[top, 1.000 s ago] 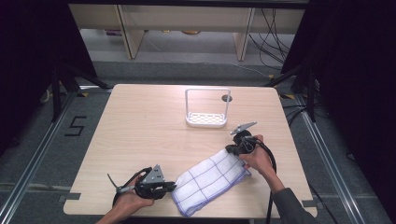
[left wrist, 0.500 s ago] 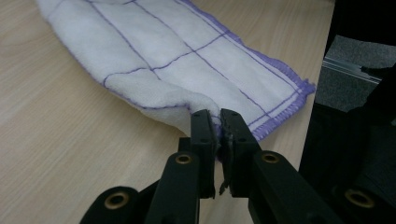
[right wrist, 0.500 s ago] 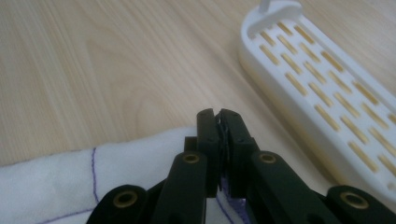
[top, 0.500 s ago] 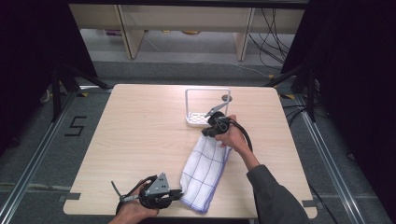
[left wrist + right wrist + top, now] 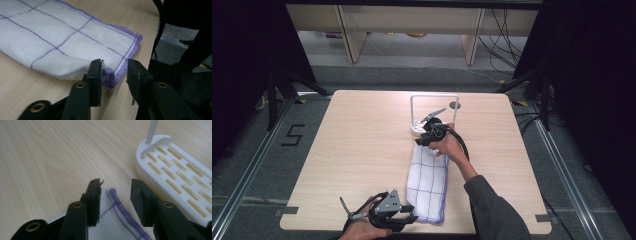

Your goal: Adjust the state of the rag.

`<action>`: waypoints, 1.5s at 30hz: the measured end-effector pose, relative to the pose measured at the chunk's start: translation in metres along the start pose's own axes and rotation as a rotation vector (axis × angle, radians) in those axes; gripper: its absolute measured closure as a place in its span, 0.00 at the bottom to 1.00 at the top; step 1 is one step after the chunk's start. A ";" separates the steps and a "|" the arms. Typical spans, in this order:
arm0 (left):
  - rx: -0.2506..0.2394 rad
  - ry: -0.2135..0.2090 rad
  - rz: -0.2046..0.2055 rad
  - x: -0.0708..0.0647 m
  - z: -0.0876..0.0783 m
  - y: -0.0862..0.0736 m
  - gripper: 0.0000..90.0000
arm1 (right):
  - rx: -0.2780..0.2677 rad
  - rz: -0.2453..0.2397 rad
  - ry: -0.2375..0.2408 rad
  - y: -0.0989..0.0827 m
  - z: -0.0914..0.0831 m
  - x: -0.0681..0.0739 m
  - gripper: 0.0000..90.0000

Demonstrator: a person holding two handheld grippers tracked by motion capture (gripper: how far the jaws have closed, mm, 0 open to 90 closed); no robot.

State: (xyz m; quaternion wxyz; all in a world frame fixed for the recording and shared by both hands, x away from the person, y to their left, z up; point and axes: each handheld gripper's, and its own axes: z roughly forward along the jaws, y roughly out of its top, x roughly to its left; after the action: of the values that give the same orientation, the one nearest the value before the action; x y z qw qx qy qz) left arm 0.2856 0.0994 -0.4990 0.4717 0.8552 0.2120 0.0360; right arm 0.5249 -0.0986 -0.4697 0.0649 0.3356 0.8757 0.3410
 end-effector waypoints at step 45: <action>-0.010 0.236 -0.235 0.120 0.012 0.038 0.42 | 0.039 0.052 -0.222 -0.079 -0.036 -0.024 0.97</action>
State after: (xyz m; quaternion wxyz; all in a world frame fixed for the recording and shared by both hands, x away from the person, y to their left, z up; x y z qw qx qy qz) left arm 0.4104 0.1200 -0.4909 0.4489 0.8118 0.3644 0.0818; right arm 0.4880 -0.1767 -0.4959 0.1463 0.3950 0.8607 0.2860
